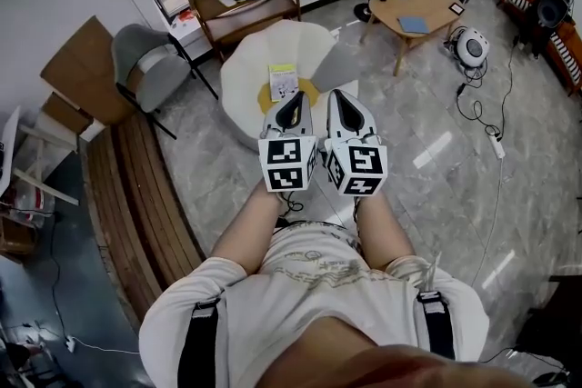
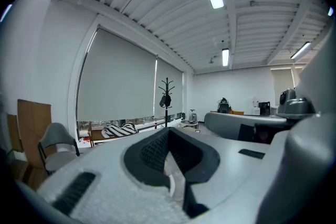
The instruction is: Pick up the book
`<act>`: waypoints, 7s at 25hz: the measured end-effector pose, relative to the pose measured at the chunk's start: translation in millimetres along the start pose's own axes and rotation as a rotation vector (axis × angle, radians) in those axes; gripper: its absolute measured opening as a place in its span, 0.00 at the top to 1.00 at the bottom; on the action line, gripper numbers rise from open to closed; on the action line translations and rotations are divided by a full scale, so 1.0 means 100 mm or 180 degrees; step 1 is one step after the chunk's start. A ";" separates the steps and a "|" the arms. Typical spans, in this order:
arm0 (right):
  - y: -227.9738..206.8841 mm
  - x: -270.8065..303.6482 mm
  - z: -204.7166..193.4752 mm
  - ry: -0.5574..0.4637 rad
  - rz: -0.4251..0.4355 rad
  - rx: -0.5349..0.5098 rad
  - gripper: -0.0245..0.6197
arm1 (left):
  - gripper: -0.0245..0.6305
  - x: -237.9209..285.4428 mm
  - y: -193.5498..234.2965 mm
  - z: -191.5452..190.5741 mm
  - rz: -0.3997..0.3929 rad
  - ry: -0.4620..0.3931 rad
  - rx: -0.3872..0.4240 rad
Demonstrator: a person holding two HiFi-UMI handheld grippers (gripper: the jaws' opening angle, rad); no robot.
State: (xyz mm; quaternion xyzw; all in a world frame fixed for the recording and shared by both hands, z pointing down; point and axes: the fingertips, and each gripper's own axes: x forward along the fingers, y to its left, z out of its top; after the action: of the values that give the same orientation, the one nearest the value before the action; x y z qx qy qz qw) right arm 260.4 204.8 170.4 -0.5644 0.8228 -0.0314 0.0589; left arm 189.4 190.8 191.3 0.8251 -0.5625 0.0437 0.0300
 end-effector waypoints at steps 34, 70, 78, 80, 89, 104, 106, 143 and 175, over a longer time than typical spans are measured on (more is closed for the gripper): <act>-0.26 2.13 -0.17 0.0069 0.0005 -0.0144 0.92 | 0.94 1.62 1.34 0.06 -0.0067 -0.0041 -0.0143; 0.06 4.67 -0.60 0.0434 -0.0265 -0.0178 0.92 | 0.94 3.20 3.46 -0.01 -0.0236 0.0241 -0.0240; 0.06 4.85 -0.80 0.0585 -0.0263 -0.0141 0.92 | 0.94 3.28 3.58 -0.16 -0.0224 0.0334 -0.0361; 0.03 4.89 -0.85 0.0620 -0.0272 -0.0094 0.92 | 0.94 3.29 3.62 -0.19 -0.0194 0.0361 -0.0375; 0.00 5.10 -1.22 0.0926 -0.0091 -0.0113 0.92 | 0.94 3.40 3.80 -0.52 0.0056 0.0540 -0.0594; 0.02 5.09 -2.30 0.1633 0.0223 0.0038 0.92 | 0.94 3.38 3.86 -1.56 0.0391 0.1157 -0.0887; 0.03 5.11 -2.45 0.1700 0.0271 0.0064 0.92 | 0.94 3.37 3.87 -1.69 0.0432 0.1222 -0.0903; -0.57 5.32 -6.03 0.2457 0.0218 -0.0123 0.92 | 0.94 3.64 3.97 -4.89 0.0771 0.1900 -0.1379; -0.43 6.56 -9.15 0.3377 -0.0274 -0.1052 0.60 | 0.94 3.16 4.36 -6.39 0.0522 0.2374 -0.1500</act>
State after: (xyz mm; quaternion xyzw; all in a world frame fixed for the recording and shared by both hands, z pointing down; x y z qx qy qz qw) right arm -53.9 -436.0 1041.7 -0.5060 0.7098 -0.1841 -0.4541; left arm -125.8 -198.4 859.9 0.6762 -0.5715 0.2111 0.4143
